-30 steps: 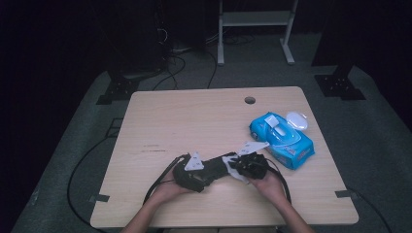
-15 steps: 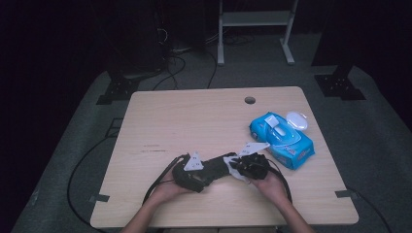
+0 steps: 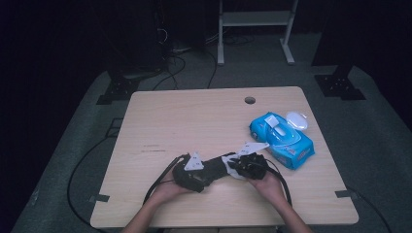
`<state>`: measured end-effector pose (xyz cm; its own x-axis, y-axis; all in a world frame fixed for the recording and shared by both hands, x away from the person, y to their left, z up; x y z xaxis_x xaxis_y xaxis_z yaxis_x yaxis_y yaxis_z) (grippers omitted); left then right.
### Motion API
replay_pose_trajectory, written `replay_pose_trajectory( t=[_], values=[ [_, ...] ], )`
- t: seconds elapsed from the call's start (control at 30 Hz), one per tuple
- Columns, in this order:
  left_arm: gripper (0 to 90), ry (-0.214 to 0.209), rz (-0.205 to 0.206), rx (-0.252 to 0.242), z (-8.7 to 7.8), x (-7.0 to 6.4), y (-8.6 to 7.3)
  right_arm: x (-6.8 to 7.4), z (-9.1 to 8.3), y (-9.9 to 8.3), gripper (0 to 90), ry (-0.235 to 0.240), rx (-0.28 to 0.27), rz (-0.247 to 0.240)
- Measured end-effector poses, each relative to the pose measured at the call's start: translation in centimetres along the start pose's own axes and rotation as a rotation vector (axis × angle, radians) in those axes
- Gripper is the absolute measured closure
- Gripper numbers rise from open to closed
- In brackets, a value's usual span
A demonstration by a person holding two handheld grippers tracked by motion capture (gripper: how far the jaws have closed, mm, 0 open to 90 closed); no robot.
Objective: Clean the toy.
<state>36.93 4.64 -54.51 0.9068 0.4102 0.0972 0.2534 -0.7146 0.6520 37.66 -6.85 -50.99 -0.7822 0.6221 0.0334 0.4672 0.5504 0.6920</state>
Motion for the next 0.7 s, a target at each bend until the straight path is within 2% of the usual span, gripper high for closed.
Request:
replay_pose_trajectory(
  t=[0.1, 0.17, 0.33, 0.7],
  values=[
    [24.3, 0.002, 0.009, 0.002, 0.0, -0.1, 0.0, 2.2, 1.1, 0.4, 80.6, 0.048, 0.009, -0.051],
    [24.3, 0.001, 0.006, -0.001, 0.0, -0.1, -0.1, 2.7, 1.5, 0.6, 80.6, 0.036, 0.009, -0.084],
    [23.9, -0.011, -0.011, -0.009, 0.0, -0.1, 0.0, 2.0, 1.2, 0.4, 80.7, 0.072, -0.002, -0.023],
    [24.1, 0.001, -0.007, -0.005, 0.1, -0.1, 0.1, 1.7, 1.2, 0.4, 80.7, 0.057, -0.006, -0.01]
  ],
)
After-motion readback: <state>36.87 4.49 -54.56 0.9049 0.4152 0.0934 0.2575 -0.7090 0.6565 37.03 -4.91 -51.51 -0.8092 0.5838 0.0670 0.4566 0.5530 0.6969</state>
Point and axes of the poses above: each handheld gripper's, and its own axes: z roughly forward along the jaws, y roughly out of its top, x roughly to its left, the point moved 10 cm from there along z, roughly forward along the jaws, and after that the axes turned 6 degrees about x, right-handed, at the moved point
